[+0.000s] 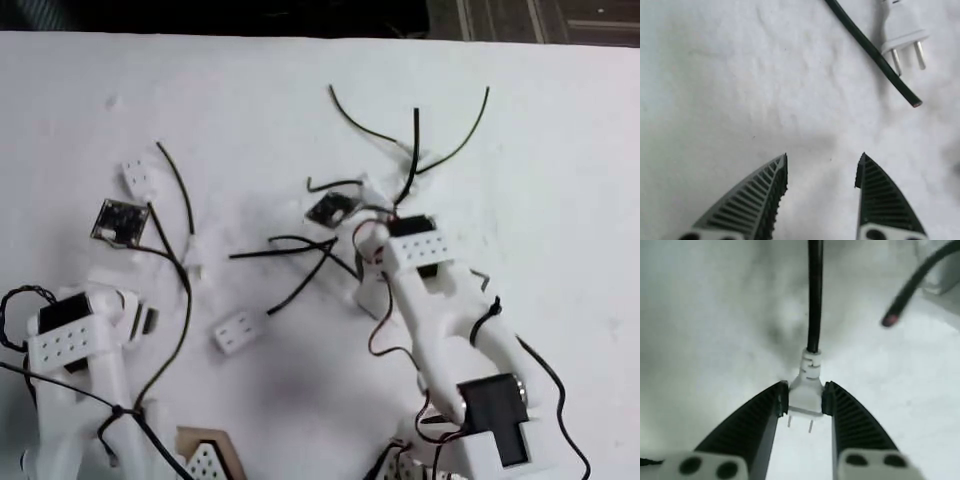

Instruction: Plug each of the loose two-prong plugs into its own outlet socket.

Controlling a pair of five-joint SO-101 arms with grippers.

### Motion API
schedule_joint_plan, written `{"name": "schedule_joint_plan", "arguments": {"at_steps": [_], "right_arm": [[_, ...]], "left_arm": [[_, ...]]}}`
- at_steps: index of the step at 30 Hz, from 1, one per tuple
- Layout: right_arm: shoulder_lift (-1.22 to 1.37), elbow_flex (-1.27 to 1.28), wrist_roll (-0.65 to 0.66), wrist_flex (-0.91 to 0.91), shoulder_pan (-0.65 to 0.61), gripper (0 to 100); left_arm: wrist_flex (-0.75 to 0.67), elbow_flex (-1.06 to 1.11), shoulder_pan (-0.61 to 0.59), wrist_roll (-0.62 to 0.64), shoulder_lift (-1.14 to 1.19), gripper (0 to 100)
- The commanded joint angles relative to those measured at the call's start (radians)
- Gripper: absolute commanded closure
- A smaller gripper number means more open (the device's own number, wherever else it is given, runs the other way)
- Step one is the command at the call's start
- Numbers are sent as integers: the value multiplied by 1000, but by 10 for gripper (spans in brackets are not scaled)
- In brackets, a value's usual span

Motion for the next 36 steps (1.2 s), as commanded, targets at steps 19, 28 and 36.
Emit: {"name": "schedule_joint_plan", "arguments": {"at_steps": [19, 28, 36], "right_arm": [[162, -103, -31, -33, 65, 858], [76, -130, -37, 74, -4, 858], [56, -57, -37, 67, -36, 856]], "left_arm": [[-15, 2, -7, 11, -31, 774], [-15, 2, -7, 11, -31, 774], [-15, 2, -7, 11, -31, 774]]}}
